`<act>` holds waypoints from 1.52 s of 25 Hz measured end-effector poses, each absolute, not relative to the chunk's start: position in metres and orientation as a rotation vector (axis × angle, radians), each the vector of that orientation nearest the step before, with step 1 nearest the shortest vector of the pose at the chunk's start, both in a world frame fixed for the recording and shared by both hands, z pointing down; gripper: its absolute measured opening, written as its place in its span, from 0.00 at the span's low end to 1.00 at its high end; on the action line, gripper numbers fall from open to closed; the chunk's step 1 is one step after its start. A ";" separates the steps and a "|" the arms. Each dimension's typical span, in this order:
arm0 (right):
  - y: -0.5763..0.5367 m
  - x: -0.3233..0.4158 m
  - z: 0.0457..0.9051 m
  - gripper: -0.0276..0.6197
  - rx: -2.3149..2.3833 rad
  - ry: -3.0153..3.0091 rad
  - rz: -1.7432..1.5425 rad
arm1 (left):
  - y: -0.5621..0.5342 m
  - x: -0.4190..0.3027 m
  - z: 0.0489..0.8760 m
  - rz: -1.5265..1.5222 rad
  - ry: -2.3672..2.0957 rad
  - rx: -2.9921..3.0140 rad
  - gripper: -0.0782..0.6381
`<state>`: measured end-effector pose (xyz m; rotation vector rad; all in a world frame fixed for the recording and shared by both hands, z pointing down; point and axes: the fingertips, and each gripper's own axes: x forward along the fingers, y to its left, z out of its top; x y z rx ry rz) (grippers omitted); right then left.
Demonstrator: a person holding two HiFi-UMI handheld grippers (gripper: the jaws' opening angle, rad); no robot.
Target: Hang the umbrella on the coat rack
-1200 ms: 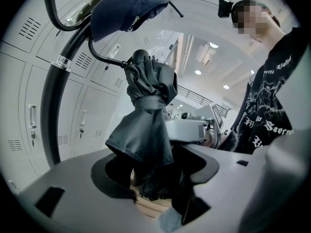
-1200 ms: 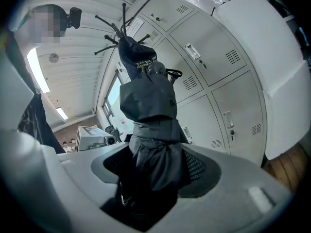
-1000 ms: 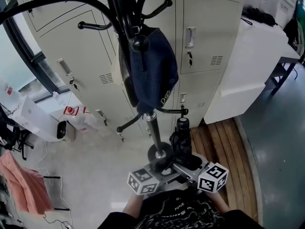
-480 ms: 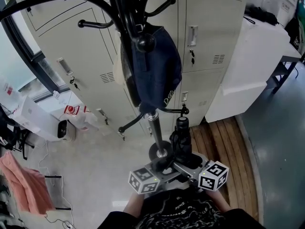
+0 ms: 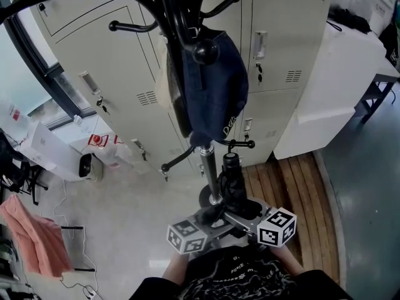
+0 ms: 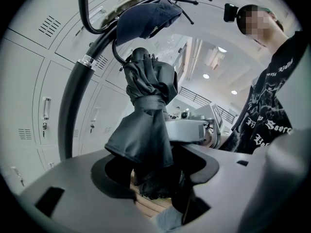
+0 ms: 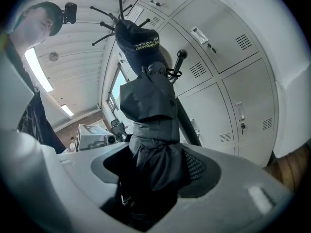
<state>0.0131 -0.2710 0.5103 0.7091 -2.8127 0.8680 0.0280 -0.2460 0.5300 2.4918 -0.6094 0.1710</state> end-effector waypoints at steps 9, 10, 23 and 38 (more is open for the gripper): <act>-0.270 -0.003 0.520 0.48 0.653 -2.789 0.880 | -0.245 0.014 0.539 0.163 -0.644 2.453 0.51; -0.270 -0.004 0.521 0.48 0.650 -2.788 0.884 | -0.245 0.012 0.539 0.162 -0.648 2.449 0.51; -0.266 -0.013 0.551 0.48 0.646 -2.698 0.963 | -0.239 0.005 0.568 0.201 -0.598 2.356 0.51; -0.281 -0.001 0.579 0.49 0.762 -2.622 0.998 | -0.251 0.012 0.600 0.327 -0.607 2.289 0.51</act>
